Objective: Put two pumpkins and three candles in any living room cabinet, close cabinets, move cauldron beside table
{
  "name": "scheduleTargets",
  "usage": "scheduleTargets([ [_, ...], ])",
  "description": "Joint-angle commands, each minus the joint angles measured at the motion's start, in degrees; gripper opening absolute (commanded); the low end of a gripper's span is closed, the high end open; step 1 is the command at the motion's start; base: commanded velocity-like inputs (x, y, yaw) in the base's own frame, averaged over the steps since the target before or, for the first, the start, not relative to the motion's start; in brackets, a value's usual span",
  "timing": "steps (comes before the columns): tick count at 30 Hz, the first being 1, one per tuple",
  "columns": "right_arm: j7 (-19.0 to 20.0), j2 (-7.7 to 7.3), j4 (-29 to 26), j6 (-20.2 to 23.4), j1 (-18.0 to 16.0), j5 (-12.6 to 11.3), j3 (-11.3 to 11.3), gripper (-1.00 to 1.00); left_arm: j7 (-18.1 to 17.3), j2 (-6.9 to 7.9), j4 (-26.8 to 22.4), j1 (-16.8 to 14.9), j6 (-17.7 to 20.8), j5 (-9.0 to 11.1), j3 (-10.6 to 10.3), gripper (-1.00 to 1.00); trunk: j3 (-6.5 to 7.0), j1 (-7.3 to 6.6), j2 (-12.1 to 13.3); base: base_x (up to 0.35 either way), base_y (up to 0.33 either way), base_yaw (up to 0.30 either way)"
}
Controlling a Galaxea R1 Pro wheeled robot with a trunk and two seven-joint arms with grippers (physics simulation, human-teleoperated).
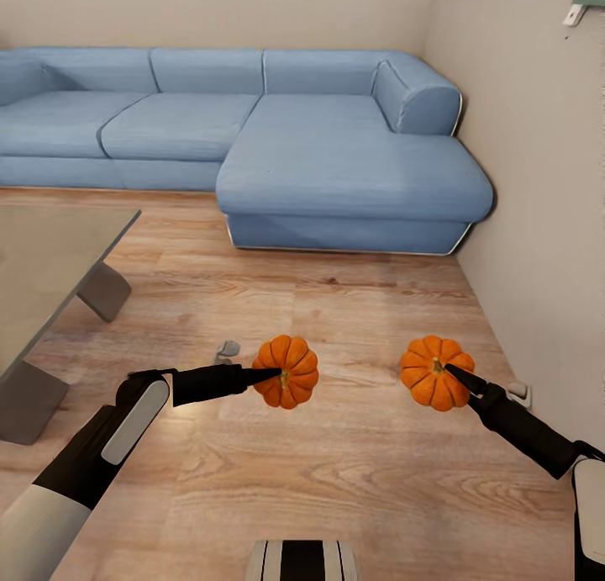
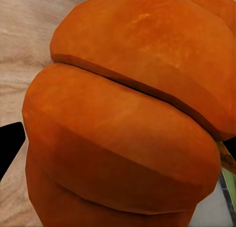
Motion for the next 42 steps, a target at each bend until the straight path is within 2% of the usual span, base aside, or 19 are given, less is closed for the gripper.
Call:
scheduleTargets([
  [1,0.6,0.02,0.0,0.4,-0.1,0.2,-0.1,-1.00,0.1,0.04,0.0,-0.1,0.3,0.3,-0.1,-1.00,0.19,-0.03,0.0,0.000,0.000,0.000],
  [42,0.8,-0.03,0.2,0.4,-0.1,0.2,-0.2,-1.00,-0.3,0.04,0.2,0.0,0.2,0.1,-0.1,-1.00,9.27,-1.09,0.5,0.000,0.000,0.000],
])
